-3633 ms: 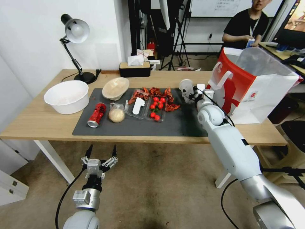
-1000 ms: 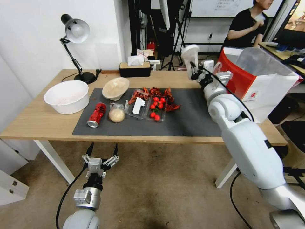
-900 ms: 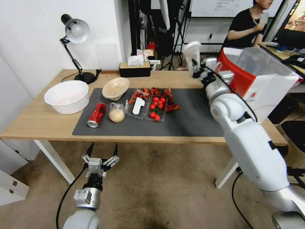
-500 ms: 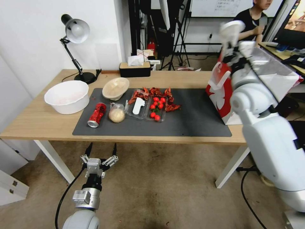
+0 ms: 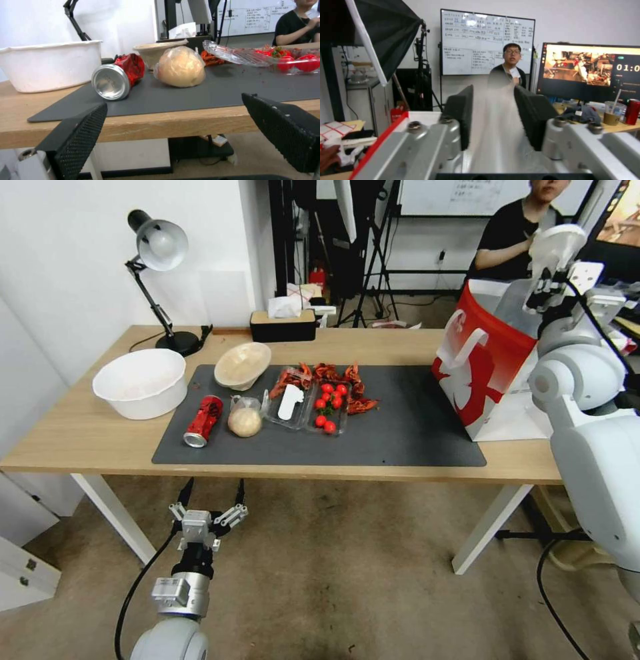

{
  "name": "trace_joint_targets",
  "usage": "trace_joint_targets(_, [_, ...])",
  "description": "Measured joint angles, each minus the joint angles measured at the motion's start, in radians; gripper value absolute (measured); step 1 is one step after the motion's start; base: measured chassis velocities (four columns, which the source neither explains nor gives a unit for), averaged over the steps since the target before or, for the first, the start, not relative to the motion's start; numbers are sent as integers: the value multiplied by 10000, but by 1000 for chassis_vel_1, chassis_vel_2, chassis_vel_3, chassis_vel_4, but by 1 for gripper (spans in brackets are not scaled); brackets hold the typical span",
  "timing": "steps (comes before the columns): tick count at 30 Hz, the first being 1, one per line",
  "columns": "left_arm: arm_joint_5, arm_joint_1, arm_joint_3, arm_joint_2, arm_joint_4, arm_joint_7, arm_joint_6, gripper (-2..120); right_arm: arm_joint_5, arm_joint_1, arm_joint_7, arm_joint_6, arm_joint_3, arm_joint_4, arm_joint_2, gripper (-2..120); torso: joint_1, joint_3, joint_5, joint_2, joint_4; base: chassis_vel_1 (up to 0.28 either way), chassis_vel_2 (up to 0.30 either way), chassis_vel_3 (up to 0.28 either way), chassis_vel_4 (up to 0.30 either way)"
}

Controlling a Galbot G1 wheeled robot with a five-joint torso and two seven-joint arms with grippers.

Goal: Pick up the trash from the table and place it into the takeout bag.

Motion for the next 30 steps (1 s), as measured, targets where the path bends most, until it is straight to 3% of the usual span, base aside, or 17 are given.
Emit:
trace_joint_targets(2, [-1,-4,0,4,0,0,0,100,-1,-22,0,32,23,-39,-25,37,0,0,-1,0,1,0,0,0,0])
trace_joint_targets(4, [-7,-26,9,14,0,2,-1,100,-4,-158,-46,82,128,-137,-103,48,0,0,1,0,-1,0,0,0,0])
trace_joint_targets(5, [-7,-26,9,14,0,2,-1,100,-4,-158,-46,82,128,-137,-103,48,0,0,1,0,-1,0,0,0,0])
trace_joint_targets(16, [-28,-44,21,13,14,2,-26,100,-238,-391,-161,128,85,-246,46,93,0,0,0,0,1,0,0,0,0])
trace_joint_targets(20, [-21,19,-1,8,-82,0,-30,100,-225,-485,-158,122,86,-84,-16,100,0,0,0,0,0,0,0,0,0])
trace_joint_targets(30, [28,141,-20,-32,-173,-2,-154,100,645,-1231,-313,504,168,958,-58,100,0,0,-1,0,0,0,0,0,0])
